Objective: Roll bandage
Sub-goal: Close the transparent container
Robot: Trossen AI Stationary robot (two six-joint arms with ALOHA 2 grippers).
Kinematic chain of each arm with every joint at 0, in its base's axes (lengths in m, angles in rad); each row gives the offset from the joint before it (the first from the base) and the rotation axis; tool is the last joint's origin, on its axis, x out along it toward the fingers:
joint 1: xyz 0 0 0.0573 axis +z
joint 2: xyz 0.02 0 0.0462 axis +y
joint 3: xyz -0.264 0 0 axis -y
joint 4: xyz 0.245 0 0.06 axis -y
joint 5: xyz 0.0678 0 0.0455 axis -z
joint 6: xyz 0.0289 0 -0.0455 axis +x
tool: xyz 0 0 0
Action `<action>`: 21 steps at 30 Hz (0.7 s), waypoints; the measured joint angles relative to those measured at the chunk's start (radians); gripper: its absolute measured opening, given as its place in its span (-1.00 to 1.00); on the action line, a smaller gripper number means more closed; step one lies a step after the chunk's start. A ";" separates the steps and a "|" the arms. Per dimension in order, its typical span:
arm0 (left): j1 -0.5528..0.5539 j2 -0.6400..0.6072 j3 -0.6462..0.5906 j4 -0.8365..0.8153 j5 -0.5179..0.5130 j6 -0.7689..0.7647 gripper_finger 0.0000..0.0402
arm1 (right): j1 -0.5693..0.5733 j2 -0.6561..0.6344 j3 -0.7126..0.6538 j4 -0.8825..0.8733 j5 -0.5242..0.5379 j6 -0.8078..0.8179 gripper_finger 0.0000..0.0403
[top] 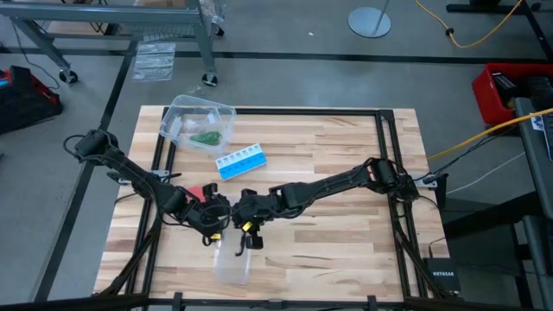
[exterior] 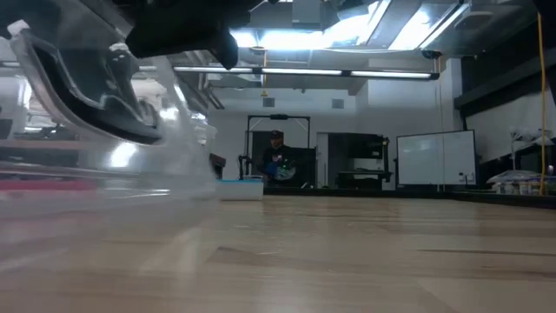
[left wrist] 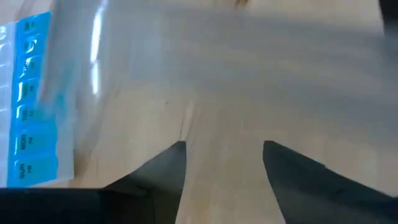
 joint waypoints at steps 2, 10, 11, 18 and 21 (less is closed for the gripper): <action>0.000 0.000 0.000 -0.001 0.000 -0.002 0.02 | 0.000 0.000 0.000 -0.018 0.000 0.000 -0.80; -0.002 0.000 0.000 0.005 0.000 -0.002 0.02 | 0.000 -0.001 0.001 -0.094 0.000 0.027 -0.80; -0.002 0.000 0.000 0.012 0.000 -0.003 0.02 | 0.000 -0.001 0.001 -0.094 0.000 0.027 -0.80; -0.003 0.000 0.000 0.116 0.021 0.025 0.02 | -0.005 -0.002 0.001 -0.088 -0.003 0.030 -0.80; -0.003 0.000 0.004 0.121 0.021 0.045 0.02 | -0.008 -0.002 0.002 -0.114 -0.008 0.040 -0.80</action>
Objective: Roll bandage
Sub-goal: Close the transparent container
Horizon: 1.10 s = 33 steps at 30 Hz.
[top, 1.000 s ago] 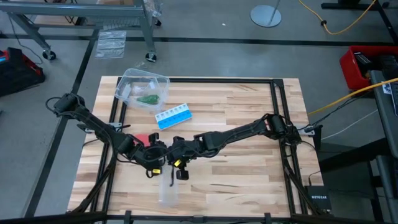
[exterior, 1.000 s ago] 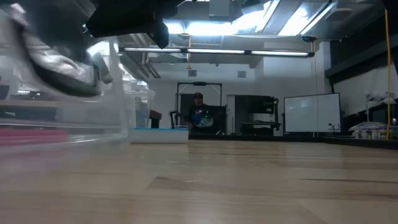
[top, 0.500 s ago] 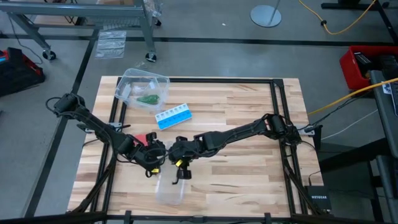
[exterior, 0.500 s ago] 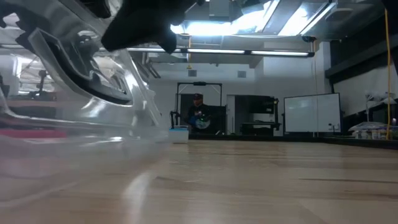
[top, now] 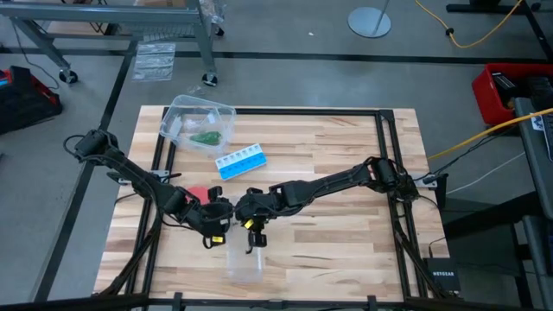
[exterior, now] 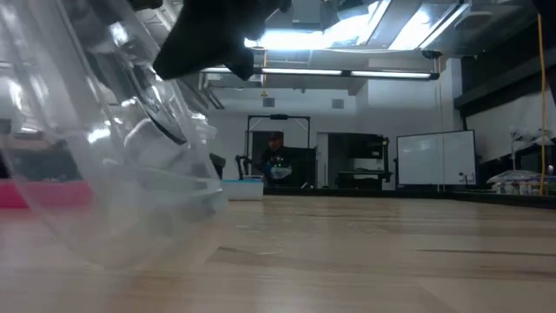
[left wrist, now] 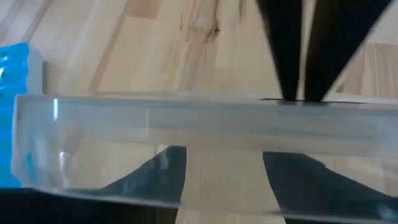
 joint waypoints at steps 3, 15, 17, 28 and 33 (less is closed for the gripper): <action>0.000 0.000 0.001 0.006 0.000 0.008 0.02 | 0.000 0.000 0.000 -0.038 0.000 0.002 -0.80; 0.001 -0.030 0.001 0.018 0.000 0.004 0.02 | -0.012 0.001 0.000 -0.119 0.012 0.015 -0.80; 0.000 -0.045 0.002 0.023 0.000 0.005 0.02 | -0.018 0.008 0.000 -0.118 0.016 0.015 -0.80; 0.001 -0.069 0.003 0.050 0.001 -0.005 0.02 | -0.031 0.043 -0.003 -0.054 0.001 0.014 -0.80; 0.000 -0.071 0.003 0.098 0.006 0.030 0.02 | -0.031 0.043 -0.003 -0.024 0.000 0.011 -0.80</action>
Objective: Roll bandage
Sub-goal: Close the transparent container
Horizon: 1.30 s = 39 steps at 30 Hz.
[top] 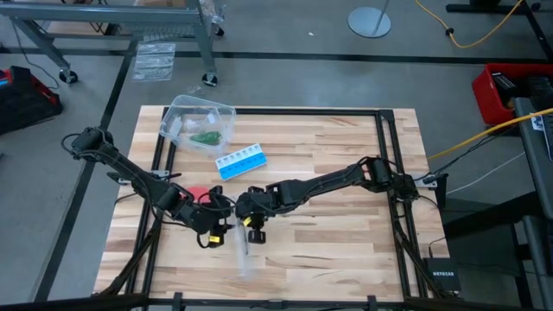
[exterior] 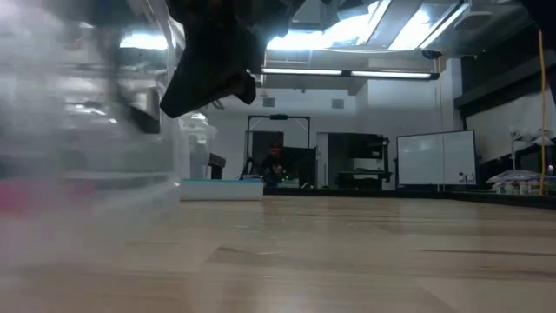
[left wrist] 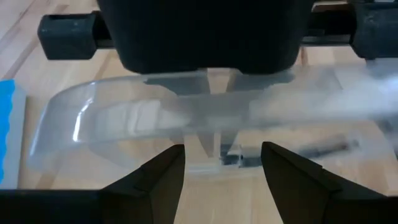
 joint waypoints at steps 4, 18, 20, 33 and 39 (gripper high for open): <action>0.000 0.000 0.000 -0.005 -0.001 0.002 0.02 | 0.000 0.000 0.000 0.002 0.008 -0.003 -0.80; 0.002 0.000 0.000 0.014 -0.006 0.000 0.02 | -0.001 0.001 0.000 0.021 0.011 -0.006 -0.80; 0.002 0.000 0.000 0.013 -0.006 -0.005 0.02 | -0.001 0.001 0.000 0.018 0.011 -0.006 -0.80; 0.003 0.000 0.000 -0.127 -0.013 -0.015 0.02 | -0.001 0.002 0.000 0.018 0.009 -0.006 -0.80; 0.003 0.000 0.000 -0.180 -0.082 0.003 0.02 | -0.001 0.002 0.000 0.021 0.008 -0.005 -0.80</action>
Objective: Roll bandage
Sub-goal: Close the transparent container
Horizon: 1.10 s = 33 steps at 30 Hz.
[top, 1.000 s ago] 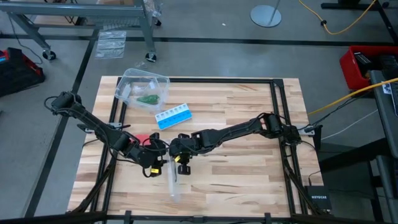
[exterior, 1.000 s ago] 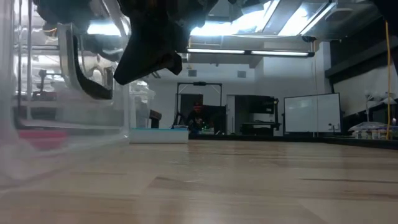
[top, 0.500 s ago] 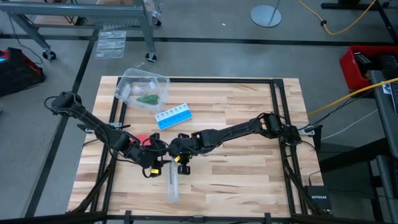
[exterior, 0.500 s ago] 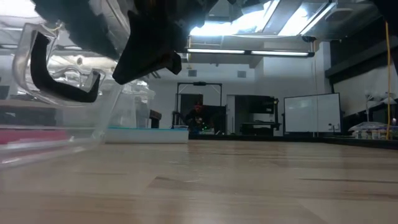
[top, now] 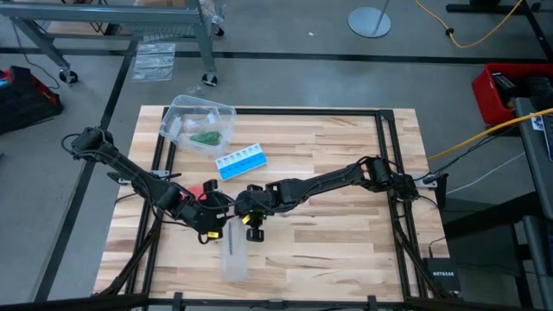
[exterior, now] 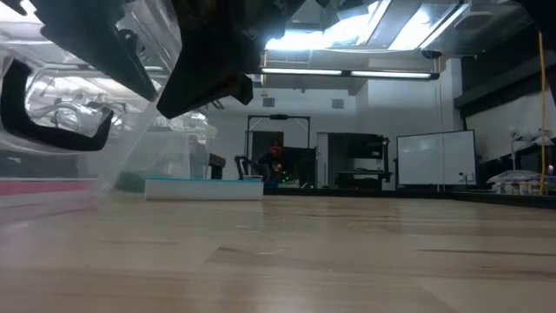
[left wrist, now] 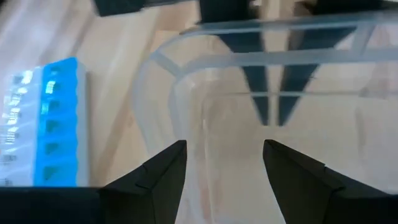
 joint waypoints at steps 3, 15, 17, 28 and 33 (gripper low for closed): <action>0.000 0.000 0.000 0.010 -0.039 0.000 0.02 | 0.000 0.000 0.000 0.011 0.000 0.000 -0.80; 0.000 0.000 0.000 0.007 -0.101 -0.047 0.02 | 0.000 0.000 0.000 0.064 -0.042 0.001 -0.80; 0.000 0.000 0.000 0.007 -0.102 -0.042 0.02 | 0.000 0.000 0.000 0.063 -0.042 0.000 -0.80; 0.000 -0.002 0.000 0.000 -0.108 0.017 0.02 | 0.000 0.000 0.000 0.047 -0.042 -0.001 -0.80; 0.000 -0.002 0.000 -0.055 -0.133 0.003 0.02 | 0.000 0.000 0.000 0.045 -0.043 -0.001 -0.80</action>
